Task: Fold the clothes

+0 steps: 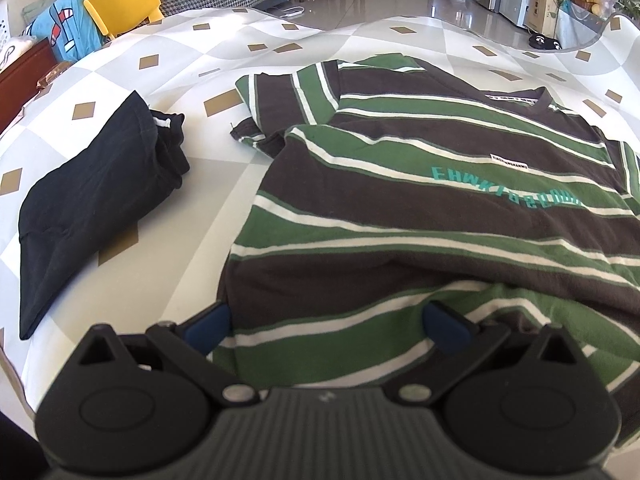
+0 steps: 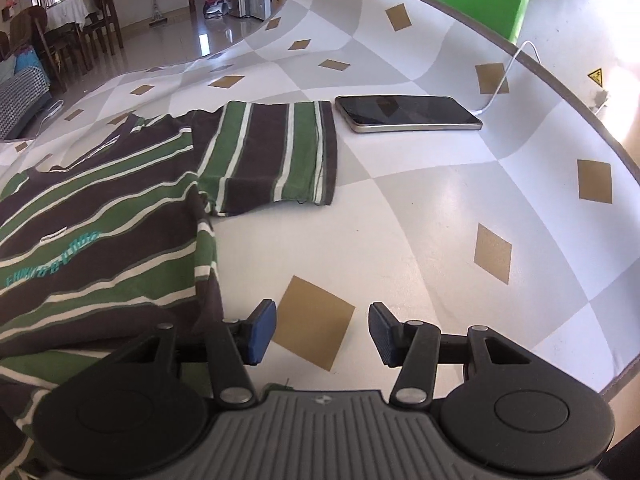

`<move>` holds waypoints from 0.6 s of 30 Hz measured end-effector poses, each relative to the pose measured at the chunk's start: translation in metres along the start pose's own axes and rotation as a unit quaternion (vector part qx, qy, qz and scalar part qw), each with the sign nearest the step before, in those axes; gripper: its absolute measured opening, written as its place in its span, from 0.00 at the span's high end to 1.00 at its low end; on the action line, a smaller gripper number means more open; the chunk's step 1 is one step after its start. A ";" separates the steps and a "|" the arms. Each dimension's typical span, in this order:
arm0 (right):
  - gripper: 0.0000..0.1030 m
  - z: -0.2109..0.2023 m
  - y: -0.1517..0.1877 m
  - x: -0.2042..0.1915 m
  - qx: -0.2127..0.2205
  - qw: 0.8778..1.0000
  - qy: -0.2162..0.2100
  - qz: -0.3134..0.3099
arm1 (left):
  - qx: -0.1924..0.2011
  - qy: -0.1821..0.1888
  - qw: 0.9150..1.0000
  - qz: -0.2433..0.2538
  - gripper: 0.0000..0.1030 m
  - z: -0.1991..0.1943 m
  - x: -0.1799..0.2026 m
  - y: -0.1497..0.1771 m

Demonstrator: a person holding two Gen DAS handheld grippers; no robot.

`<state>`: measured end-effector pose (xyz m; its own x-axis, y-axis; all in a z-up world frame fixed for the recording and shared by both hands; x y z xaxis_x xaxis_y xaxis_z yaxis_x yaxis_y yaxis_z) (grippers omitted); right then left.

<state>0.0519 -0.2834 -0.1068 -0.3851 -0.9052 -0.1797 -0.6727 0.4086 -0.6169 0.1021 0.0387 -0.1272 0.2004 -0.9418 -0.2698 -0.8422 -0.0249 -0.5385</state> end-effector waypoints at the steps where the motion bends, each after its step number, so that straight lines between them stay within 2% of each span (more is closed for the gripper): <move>1: 0.52 -0.002 -0.001 0.001 0.001 1.000 -0.005 0.001 | -0.001 0.001 1.000 -0.001 0.00 0.000 0.000 0.000; 5: 0.52 -0.011 -0.004 -0.007 0.008 0.999 -0.045 -0.002 | -0.002 0.002 1.000 0.001 0.00 -0.001 0.000 0.000; 8: 0.52 -0.018 -0.003 -0.023 0.008 0.996 -0.088 -0.028 | -0.002 0.001 1.000 0.004 0.00 -0.002 -0.001 0.001; 12: 0.52 -0.026 0.005 -0.053 -0.004 0.983 -0.173 -0.065 | -0.004 0.000 1.000 0.003 0.00 -0.003 -0.002 0.001; 15: 0.52 -0.032 0.015 -0.074 -0.014 0.971 -0.216 -0.101 | -0.004 -0.001 1.000 0.003 0.00 -0.003 -0.003 0.002; 18: 0.52 -0.037 0.023 -0.092 -0.021 0.961 -0.241 -0.135 | -0.005 -0.001 1.000 0.003 0.00 -0.003 -0.003 0.002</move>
<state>0.0481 -0.1863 -0.0764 0.1372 -0.9240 -0.3569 -0.7354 0.1464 -0.6616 0.0984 0.0408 -0.1244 0.1961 -0.9411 -0.2753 -0.8482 -0.0220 -0.5292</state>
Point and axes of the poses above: each gripper's, at about its wrist camera, not at the fingertips, and z roughly the way its jaws point, x to its right, y to its underside, the point moved 7 cm from there along z, roughly the way its jaws point, and after that the axes turned 15 degrees about -y, right-handed, at the moved point
